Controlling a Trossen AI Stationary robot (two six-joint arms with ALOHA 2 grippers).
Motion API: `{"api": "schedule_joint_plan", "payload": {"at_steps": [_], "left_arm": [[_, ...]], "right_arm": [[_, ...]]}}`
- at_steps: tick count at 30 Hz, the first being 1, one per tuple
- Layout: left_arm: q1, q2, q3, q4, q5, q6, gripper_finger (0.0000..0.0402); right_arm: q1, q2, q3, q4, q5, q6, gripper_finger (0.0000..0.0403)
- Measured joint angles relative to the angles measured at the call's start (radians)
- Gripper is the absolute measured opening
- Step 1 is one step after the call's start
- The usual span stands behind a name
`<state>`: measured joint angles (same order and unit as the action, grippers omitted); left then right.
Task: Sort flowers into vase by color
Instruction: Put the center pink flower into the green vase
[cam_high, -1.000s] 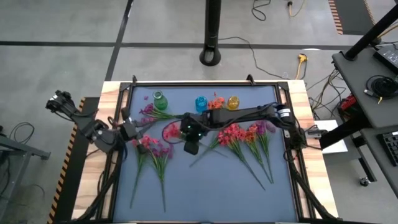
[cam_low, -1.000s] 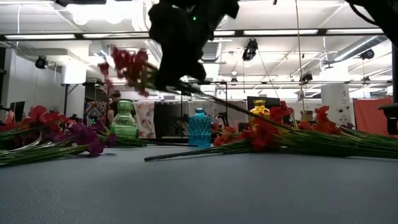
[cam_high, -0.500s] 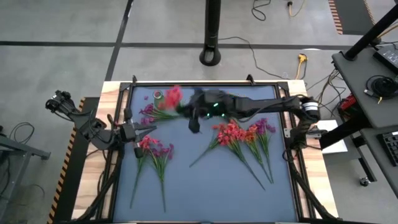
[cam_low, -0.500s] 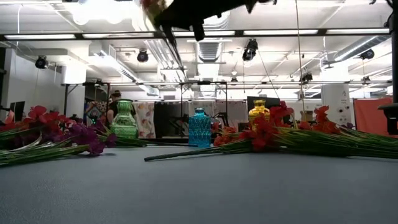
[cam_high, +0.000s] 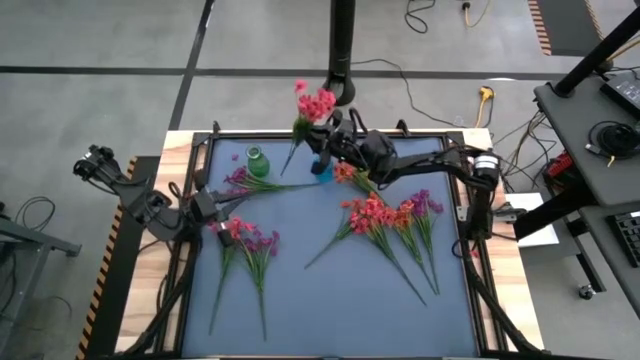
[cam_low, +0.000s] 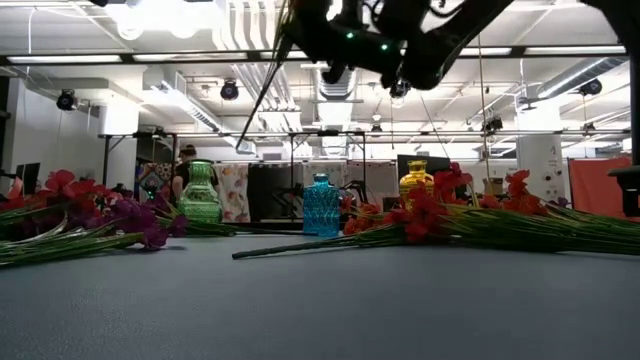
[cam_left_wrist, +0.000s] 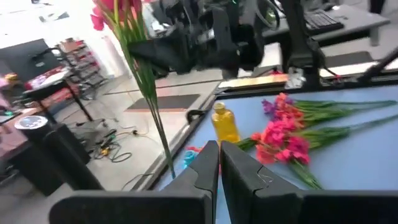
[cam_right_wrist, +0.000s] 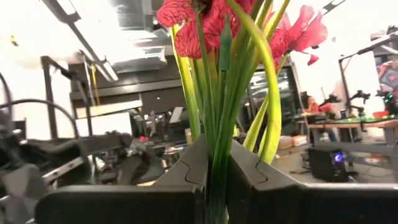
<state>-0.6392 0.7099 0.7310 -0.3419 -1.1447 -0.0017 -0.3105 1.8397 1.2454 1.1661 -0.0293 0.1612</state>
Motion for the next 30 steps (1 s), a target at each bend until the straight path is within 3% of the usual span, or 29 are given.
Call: {"api": "schedule_joint_plan", "payload": {"at_steps": [8, 18, 30], "left_arm": [[0.0, -0.034, 0.0, -0.106, -0.182, -0.029, 0.0002], [0.0, -0.093, 0.001, -0.173, -0.193, -0.032, 0.0002], [0.0, -0.13, 0.0, -0.208, -0.192, -0.034, 0.0002]], "right_arm": [[-0.025, 0.158, 0.275, -0.033, -0.093, 0.021, 0.0022], [-0.031, 0.31, 0.629, -0.407, -0.102, -0.136, 0.0022], [-0.04, 0.453, 0.837, -0.446, -0.102, -0.206, 0.0022]]}}
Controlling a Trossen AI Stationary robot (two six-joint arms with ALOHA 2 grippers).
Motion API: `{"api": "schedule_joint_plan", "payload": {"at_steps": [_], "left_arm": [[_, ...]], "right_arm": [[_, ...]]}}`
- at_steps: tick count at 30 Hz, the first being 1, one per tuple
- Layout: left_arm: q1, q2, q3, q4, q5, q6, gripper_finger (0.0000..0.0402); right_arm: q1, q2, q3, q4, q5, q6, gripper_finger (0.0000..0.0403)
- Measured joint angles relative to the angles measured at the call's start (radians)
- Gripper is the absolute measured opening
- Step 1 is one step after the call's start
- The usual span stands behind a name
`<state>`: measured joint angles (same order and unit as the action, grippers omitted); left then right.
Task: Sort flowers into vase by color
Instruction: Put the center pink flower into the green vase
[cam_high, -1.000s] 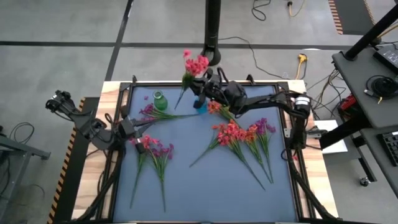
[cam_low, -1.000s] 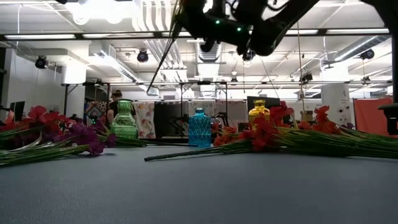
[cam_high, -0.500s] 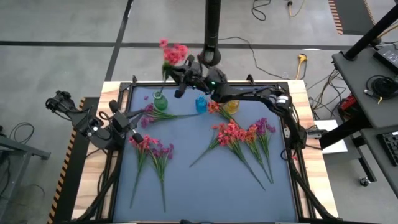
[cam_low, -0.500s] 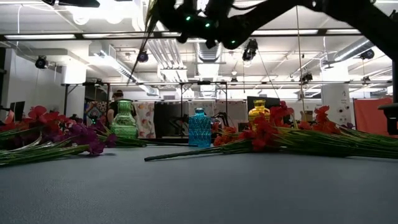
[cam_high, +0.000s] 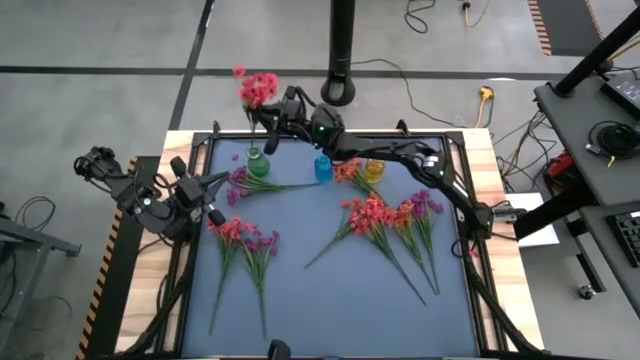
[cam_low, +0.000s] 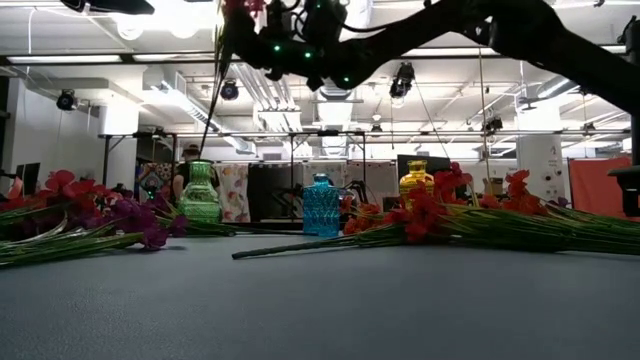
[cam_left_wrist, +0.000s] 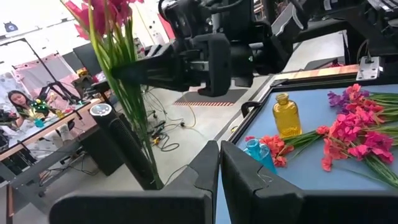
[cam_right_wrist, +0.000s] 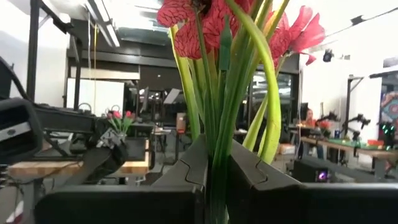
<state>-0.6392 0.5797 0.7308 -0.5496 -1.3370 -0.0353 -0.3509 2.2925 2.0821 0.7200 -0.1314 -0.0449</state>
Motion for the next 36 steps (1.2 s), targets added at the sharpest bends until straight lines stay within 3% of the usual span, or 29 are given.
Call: {"api": "schedule_joint_plan", "payload": {"at_steps": [7, 29, 36], "left_arm": [[0.0, 0.001, 0.0, -0.001, 0.0, 0.002, 0.0002], [0.0, 0.001, 0.0, -0.007, 0.001, 0.003, 0.0002], [0.0, 0.001, 0.0, -0.007, 0.001, 0.003, 0.0002]], "right_arm": [[-0.004, 0.061, 0.054, -0.022, 0.0, -0.023, 0.0022], [-0.002, 0.053, 0.109, -0.086, -0.002, -0.001, 0.0022], [0.007, 0.053, 0.133, -0.14, -0.05, 0.016, 0.0022]]}}
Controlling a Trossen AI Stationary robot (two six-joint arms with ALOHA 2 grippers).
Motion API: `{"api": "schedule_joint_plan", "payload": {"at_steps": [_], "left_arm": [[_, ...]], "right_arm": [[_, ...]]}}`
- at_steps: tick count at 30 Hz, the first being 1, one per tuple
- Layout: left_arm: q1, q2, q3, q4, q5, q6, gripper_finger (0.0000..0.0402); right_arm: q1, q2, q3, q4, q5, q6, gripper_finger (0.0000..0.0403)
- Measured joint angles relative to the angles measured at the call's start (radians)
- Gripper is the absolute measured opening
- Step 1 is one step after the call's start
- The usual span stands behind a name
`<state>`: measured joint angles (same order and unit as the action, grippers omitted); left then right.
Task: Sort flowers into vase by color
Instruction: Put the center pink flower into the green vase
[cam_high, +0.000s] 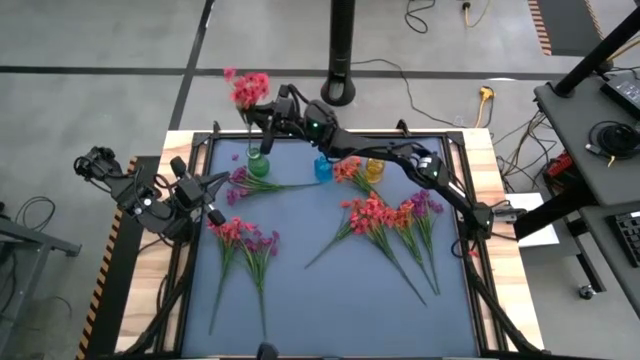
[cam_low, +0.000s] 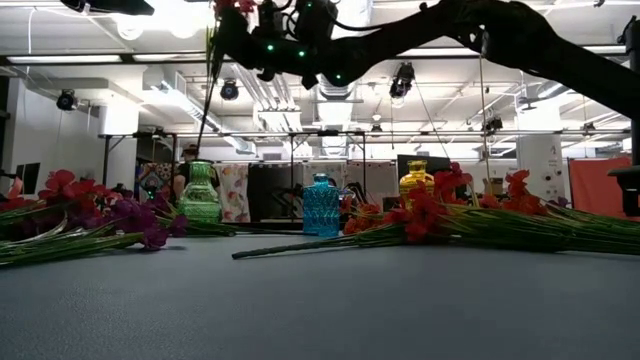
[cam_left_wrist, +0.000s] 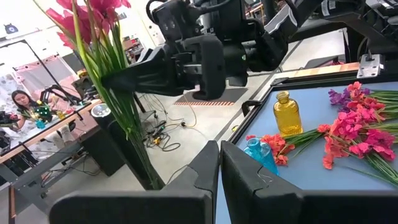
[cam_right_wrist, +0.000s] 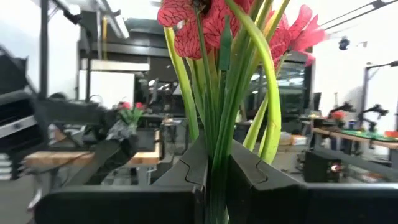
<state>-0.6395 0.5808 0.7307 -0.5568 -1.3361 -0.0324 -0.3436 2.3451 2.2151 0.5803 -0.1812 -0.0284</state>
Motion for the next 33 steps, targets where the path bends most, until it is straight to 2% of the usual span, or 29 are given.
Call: {"api": "schedule_joint_plan", "payload": {"at_steps": [9, 18, 25, 33], "left_arm": [[0.0, 0.0, 0.0, 0.0, 0.0, -0.003, 0.0002], [0.0, 0.0, 0.0, 0.0, 0.0, -0.003, 0.0002], [0.0, 0.0, 0.0, -0.001, 0.001, -0.004, 0.0002], [0.0, 0.0, 0.0, -0.002, 0.001, -0.007, 0.0002]], "right_arm": [[0.008, 0.0, 0.056, -0.174, -0.008, -0.06, 0.0022], [0.008, 0.0, 0.052, -0.202, -0.003, -0.058, 0.0029], [0.003, 0.003, 0.051, -0.223, 0.004, -0.013, 0.0075], [0.003, 0.002, 0.05, -0.381, 0.026, -0.006, 0.0155]]}}
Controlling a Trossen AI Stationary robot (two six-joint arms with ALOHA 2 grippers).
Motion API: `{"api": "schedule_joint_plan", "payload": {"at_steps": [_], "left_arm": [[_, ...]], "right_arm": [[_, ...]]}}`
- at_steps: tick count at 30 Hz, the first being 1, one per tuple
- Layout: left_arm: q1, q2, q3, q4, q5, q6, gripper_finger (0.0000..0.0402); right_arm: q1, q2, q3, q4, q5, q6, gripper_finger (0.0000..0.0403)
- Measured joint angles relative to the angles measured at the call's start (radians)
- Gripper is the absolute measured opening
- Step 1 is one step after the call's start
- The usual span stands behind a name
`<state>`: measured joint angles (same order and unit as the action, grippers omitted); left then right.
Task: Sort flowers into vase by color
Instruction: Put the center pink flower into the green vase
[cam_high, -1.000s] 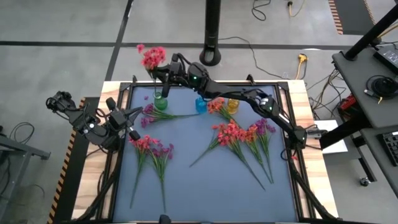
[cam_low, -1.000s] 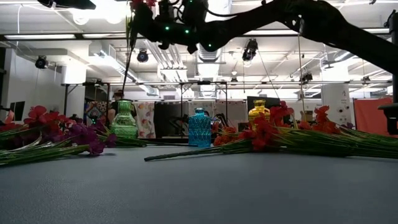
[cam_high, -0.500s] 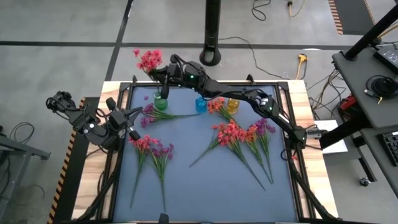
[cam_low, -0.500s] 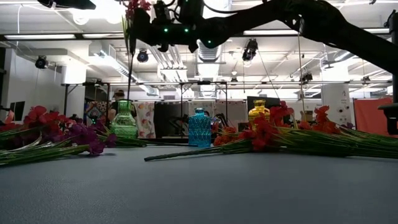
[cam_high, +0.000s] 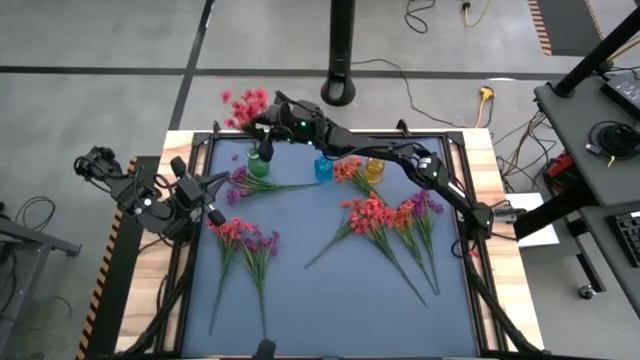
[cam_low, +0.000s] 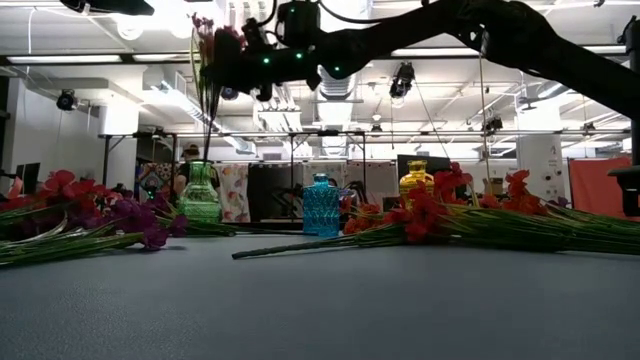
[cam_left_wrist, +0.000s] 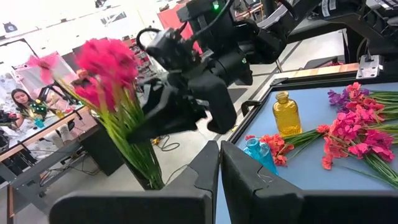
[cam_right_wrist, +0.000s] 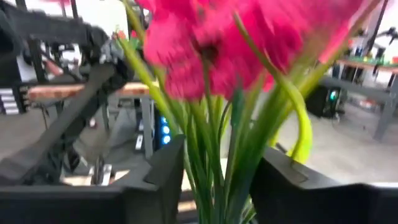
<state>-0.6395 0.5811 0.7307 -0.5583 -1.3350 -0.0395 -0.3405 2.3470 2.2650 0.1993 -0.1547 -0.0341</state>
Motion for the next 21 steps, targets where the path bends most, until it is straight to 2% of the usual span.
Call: {"api": "schedule_joint_plan", "payload": {"at_steps": [13, 21], "left_arm": [[0.0, 0.0, 0.0, -0.006, 0.0, -0.008, 0.0002], [0.0, 0.0, 0.0, -0.011, 0.0, -0.023, 0.0002]], "right_arm": [[-0.003, -0.003, 0.0, -0.243, 0.0, -0.011, 0.0282], [-0.005, -0.008, 0.0, -0.326, 0.0, -0.011, 0.0328]]}}
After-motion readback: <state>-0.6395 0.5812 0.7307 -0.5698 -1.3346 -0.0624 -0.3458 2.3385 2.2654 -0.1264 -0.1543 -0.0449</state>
